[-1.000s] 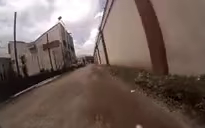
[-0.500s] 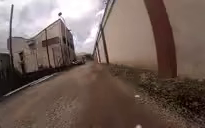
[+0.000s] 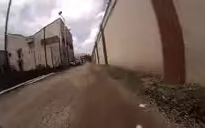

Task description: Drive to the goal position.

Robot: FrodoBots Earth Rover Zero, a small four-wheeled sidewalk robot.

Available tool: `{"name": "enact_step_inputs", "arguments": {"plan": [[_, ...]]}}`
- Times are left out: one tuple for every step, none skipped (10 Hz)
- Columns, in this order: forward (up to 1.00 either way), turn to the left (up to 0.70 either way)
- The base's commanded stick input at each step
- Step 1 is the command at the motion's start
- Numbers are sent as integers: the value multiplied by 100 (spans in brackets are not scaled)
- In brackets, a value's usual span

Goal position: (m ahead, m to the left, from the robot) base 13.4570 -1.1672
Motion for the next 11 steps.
{"name": "enact_step_inputs", "arguments": {"plan": [[50,2],[50,2],[50,2],[50,2],[50,2],[50,2],[50,2],[50,2],[50,2],[50,2],[50,2]]}}
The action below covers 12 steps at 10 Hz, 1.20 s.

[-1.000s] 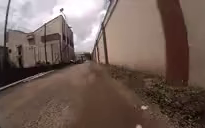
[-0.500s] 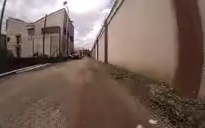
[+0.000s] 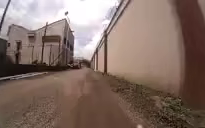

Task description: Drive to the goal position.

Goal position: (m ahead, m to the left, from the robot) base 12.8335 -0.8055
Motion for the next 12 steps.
{"name": "enact_step_inputs", "arguments": {"plan": [[50,2],[50,2],[50,2],[50,2],[50,2],[50,2],[50,2],[50,2],[50,2],[50,2],[50,2],[50,2]]}}
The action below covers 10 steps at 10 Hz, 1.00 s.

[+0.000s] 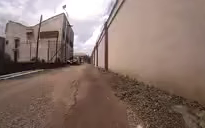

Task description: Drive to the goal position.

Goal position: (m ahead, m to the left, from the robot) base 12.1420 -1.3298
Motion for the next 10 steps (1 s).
{"name": "enact_step_inputs", "arguments": {"plan": [[50,2],[50,2],[50,2],[50,9],[50,35],[50,52],[50,52],[50,52],[50,52],[50,52]]}}
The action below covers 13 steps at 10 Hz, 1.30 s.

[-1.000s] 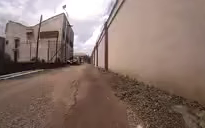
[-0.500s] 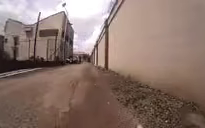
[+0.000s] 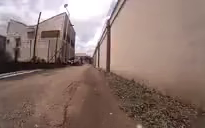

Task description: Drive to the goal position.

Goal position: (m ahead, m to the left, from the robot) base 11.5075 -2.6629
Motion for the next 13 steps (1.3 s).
{"name": "enact_step_inputs", "arguments": {"plan": [[50,52],[50,52],[50,52],[50,52],[50,52],[50,52],[50,42],[50,16],[50,2],[50,2],[50,2],[50,2],[50,2]]}}
